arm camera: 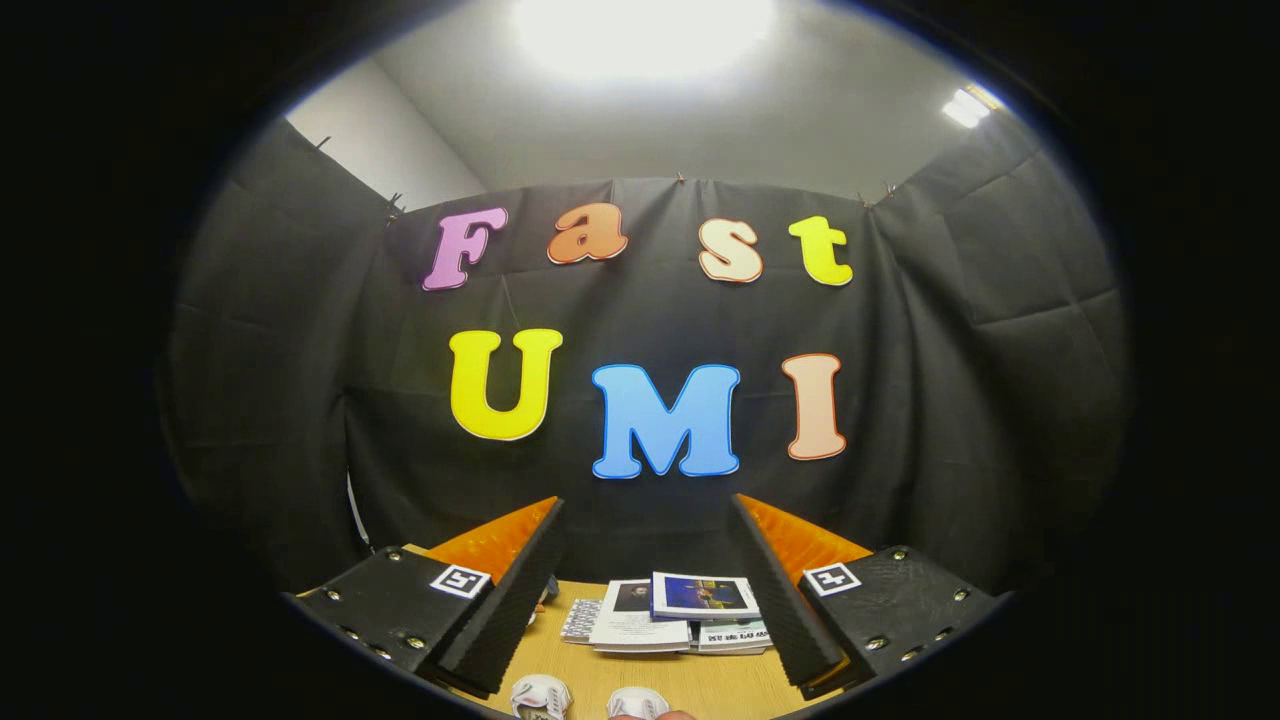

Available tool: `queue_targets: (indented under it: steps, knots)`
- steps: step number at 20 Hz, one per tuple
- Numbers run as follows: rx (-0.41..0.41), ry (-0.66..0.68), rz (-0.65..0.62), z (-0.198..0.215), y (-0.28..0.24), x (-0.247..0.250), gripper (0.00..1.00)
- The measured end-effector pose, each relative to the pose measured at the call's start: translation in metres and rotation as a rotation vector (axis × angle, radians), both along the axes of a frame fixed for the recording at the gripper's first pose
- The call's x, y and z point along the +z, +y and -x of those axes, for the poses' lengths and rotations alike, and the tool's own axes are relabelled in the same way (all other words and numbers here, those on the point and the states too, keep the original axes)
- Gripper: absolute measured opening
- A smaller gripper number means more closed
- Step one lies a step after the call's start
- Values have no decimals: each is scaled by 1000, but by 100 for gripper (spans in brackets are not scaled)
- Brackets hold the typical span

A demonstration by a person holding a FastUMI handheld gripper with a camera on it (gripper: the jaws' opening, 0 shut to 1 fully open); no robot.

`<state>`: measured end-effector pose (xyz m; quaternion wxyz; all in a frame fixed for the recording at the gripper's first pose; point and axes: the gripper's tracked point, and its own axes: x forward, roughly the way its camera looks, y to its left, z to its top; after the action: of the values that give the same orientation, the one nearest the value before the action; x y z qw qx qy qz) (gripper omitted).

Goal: Open the storage box then place both shoes into the box .Put the left shoe in first, then the right shoe, with the right side of both shoes facing outward in a uniform manner.

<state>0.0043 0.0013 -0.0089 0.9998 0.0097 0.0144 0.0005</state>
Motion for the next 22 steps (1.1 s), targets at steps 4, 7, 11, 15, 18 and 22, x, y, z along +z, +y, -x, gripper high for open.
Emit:
queue_targets:
  steps: [4, 7, 11, 15, 18, 22]
  knots:
    - [5, 12, -6, -1, 1, -6, 98]
    - [10, 43, -12, -3, 2, -19, 98]
    - [22, 111, -27, -6, 6, -46, 98]
    - [90, 200, -29, -11, 22, -80, 98]
    - [145, 270, -73, -11, 39, -108, 98]
    - [220, 415, -60, -4, 64, -162, 98]
